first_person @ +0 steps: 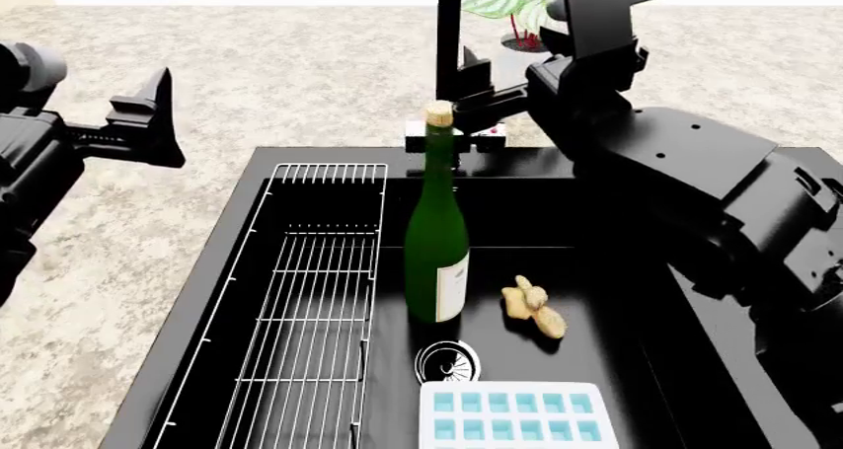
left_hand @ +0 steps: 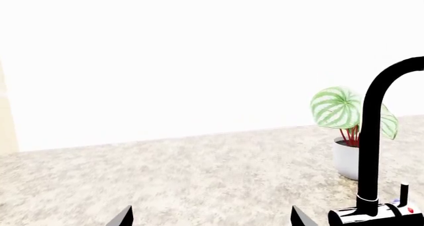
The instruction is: Pick the bottle and ice cube tray and place them in the sink. Then turn on the water.
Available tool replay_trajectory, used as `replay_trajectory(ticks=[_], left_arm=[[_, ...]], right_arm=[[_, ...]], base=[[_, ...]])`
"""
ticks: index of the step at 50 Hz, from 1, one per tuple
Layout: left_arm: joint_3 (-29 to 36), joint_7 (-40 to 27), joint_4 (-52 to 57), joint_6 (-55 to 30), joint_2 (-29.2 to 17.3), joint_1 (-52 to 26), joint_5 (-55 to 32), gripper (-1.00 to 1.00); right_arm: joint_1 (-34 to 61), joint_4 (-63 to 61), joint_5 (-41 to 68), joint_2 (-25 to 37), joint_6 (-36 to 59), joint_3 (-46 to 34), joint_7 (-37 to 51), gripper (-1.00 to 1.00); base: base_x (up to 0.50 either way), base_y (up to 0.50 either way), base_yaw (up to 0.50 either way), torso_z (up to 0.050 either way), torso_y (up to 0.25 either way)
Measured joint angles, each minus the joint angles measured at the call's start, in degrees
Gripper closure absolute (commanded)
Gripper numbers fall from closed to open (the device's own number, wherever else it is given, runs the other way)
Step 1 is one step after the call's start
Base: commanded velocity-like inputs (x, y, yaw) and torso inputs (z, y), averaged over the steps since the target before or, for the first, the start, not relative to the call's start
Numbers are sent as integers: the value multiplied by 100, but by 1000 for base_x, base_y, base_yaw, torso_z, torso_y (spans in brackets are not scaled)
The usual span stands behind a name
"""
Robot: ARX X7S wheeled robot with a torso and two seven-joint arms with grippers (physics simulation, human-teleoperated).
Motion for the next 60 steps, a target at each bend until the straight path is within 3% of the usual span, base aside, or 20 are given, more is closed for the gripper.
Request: replay_trajectory(ticks=[17, 28, 43, 60], left_arm=[[29, -192, -68, -221, 217, -376, -21, -100], [230, -415, -436, -598, 650, -957, 104, -100], [583, -404, -1184, -991, 1331, -1808, 417, -100], [1017, -70, -2602, -1012, 2219, -2664, 1033, -100]], right_arm=[[43, -258, 125, 481, 147, 206, 300, -100], [164, 329, -115, 481, -11, 223, 122, -100], [640, 2072, -738, -258, -559, 20, -726, -100], [1223, 5270, -1269, -1638, -1956, 70, -2172, -100]], base=[[0, 0, 0, 0, 0], [0, 0, 0, 0, 0], [0, 0, 0, 0, 0], [0, 0, 0, 0, 0]])
